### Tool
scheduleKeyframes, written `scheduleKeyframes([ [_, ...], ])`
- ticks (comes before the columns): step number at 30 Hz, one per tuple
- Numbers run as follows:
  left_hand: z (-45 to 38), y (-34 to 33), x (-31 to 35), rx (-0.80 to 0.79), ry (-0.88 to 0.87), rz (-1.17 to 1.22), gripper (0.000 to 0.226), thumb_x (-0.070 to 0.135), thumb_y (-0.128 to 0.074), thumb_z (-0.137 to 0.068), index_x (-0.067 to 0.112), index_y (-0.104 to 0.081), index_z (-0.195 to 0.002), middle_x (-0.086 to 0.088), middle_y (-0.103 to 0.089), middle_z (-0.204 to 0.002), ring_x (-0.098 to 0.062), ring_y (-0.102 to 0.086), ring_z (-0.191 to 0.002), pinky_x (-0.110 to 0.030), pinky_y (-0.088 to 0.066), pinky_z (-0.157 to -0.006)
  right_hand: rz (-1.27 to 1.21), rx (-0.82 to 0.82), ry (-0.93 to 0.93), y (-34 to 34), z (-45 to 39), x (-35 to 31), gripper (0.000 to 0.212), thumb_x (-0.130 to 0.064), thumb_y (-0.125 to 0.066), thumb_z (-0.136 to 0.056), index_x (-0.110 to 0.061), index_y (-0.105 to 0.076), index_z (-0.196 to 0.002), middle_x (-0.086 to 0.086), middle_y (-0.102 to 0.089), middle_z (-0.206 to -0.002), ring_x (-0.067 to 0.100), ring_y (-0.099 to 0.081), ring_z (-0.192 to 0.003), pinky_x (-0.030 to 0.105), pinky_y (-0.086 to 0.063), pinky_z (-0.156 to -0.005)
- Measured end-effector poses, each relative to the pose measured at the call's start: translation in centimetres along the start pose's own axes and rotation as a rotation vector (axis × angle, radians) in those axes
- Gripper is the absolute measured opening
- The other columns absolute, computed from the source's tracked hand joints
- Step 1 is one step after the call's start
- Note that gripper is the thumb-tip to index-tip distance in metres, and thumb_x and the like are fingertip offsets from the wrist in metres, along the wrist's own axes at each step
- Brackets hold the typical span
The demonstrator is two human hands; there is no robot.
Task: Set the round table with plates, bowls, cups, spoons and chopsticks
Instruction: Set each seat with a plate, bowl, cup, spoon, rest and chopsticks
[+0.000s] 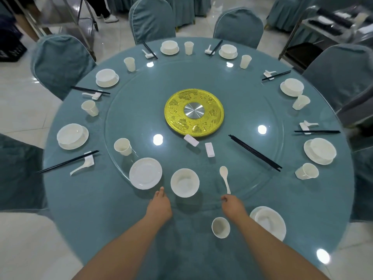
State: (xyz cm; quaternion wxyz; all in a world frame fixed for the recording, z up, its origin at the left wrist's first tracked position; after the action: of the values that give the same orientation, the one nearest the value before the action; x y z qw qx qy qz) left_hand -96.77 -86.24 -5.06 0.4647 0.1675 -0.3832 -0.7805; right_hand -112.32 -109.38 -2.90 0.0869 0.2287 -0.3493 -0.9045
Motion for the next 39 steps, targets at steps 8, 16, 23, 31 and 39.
scheduleKeyframes([
  [8,-0.2,0.9,-3.2,0.031,0.103,0.02,0.067,0.015,-0.039,-0.092,0.002,-0.014,-0.153,-0.009,0.007,-0.163,-0.025,-0.004,-0.15,-0.044,-0.019,-0.12,0.049,0.027,0.053,-0.5,0.8,-0.5,0.035,-0.014,-0.038,-0.097,-0.016,-0.066,-0.118,0.007,-0.068,-0.113,0.026,-0.063,-0.099,0.031,-0.049,-0.084],
  [16,0.2,1.7,-4.8,0.027,0.156,0.048,0.074,0.017,-0.041,-0.091,0.004,-0.006,-0.155,-0.006,0.011,-0.163,-0.022,-0.001,-0.151,-0.045,-0.017,-0.12,0.067,-0.006,0.055,-0.6,0.8,-1.6,0.035,-0.01,-0.037,-0.095,-0.013,-0.067,-0.112,0.006,-0.069,-0.11,0.024,-0.062,-0.096,0.03,-0.049,-0.085],
  [23,0.0,4.3,-5.5,0.263,0.2,0.419,0.034,0.01,-0.045,-0.088,0.006,-0.05,-0.121,-0.01,-0.048,-0.134,-0.026,-0.048,-0.12,-0.034,-0.045,-0.096,0.081,0.021,0.079,-0.6,0.2,-3.5,0.031,-0.012,-0.039,-0.096,-0.011,-0.067,-0.108,0.008,-0.069,-0.109,0.028,-0.063,-0.1,0.031,-0.048,-0.086],
  [31,-2.4,10.4,-1.4,0.574,0.003,0.538,0.018,0.017,-0.049,-0.096,0.006,-0.06,-0.105,-0.008,-0.055,-0.107,-0.025,-0.052,-0.1,-0.031,-0.043,-0.087,0.0,0.138,0.148,1.3,-2.2,-6.8,0.027,-0.008,-0.044,-0.09,-0.002,-0.068,-0.101,0.014,-0.07,-0.103,0.033,-0.063,-0.098,0.037,-0.05,-0.084],
  [39,-9.5,12.5,5.5,0.323,-0.075,0.369,0.017,0.024,-0.053,-0.094,0.008,-0.058,-0.096,-0.012,-0.061,-0.104,-0.029,-0.057,-0.099,-0.035,-0.043,-0.082,0.314,0.013,0.138,0.9,-6.5,-6.4,0.047,-0.011,-0.037,-0.097,-0.013,-0.039,-0.144,0.004,-0.018,-0.161,0.023,-0.019,-0.148,0.039,-0.032,-0.114],
])
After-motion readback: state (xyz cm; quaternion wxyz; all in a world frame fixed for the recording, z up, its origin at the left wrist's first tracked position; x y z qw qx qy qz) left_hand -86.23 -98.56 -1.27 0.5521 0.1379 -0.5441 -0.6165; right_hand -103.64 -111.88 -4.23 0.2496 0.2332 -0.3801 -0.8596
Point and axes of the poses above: each hand's wrist, its own z-axis away from the middle knuckle, its own y-axis out of the back of the hand, x = y × z, the point moved 5 cm from there along -z, towards the middle knuckle
